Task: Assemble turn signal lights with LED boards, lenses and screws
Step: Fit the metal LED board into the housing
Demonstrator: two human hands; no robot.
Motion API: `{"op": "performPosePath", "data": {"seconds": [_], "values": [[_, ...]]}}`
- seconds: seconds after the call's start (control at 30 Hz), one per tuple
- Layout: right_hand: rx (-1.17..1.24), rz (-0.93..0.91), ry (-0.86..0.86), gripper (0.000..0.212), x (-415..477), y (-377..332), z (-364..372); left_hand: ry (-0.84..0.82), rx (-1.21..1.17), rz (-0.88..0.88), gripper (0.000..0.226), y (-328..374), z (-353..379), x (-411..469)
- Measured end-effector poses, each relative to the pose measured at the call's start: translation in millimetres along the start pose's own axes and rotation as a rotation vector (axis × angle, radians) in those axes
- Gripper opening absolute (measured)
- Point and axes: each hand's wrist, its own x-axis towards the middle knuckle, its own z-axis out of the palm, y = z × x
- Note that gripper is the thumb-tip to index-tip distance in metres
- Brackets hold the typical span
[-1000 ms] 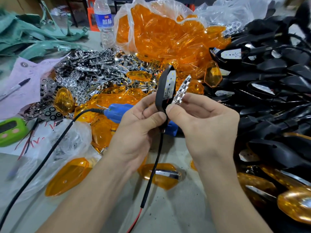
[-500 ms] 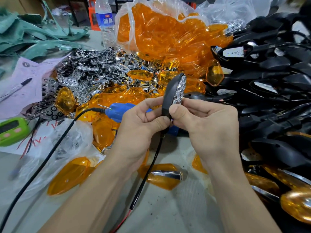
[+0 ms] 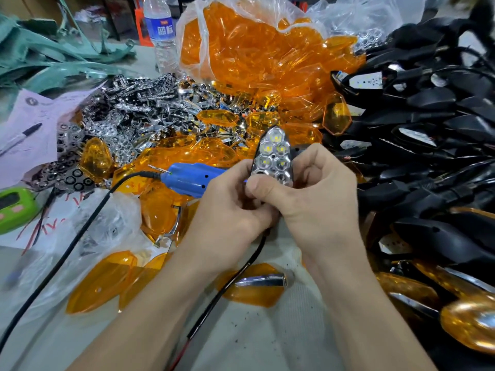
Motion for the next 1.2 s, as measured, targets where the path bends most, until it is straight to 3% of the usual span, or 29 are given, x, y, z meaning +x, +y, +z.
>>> {"op": "performPosePath", "data": {"seconds": [0.1,0.27,0.37,0.47,0.63,0.8,1.03,1.1,1.2], "values": [[0.011,0.055,-0.049,0.053,-1,-3,2,0.007,0.065,0.045,0.019,-1,5,-1],[0.252,0.224,-0.170,0.041,6,-4,-11,-0.107,-0.079,0.000,0.015,-1,0,-1],[0.215,0.212,-0.188,0.024,6,-3,-12,-0.037,-0.117,-0.091,0.010,-2,-3,1],[0.226,0.234,-0.214,0.004,9,-1,-15,0.005,-0.178,-0.180,0.021,-3,-4,3],[0.125,0.147,-0.147,0.020,10,4,-10,0.021,-0.083,-0.209,0.022,-4,-3,0],[0.187,0.213,-0.126,0.015,10,9,-11,-0.002,0.017,-0.165,0.015,-4,-6,-3],[0.189,0.248,-0.183,0.016,10,13,-13,0.099,-0.107,-0.233,0.011,-3,-1,-2],[0.238,0.296,-0.141,0.029,12,13,-15,0.107,-0.166,-0.274,0.012,-1,0,-1],[0.284,0.312,-0.105,0.028,15,13,-18,0.104,-0.188,-0.299,0.015,-1,2,-1]]}}
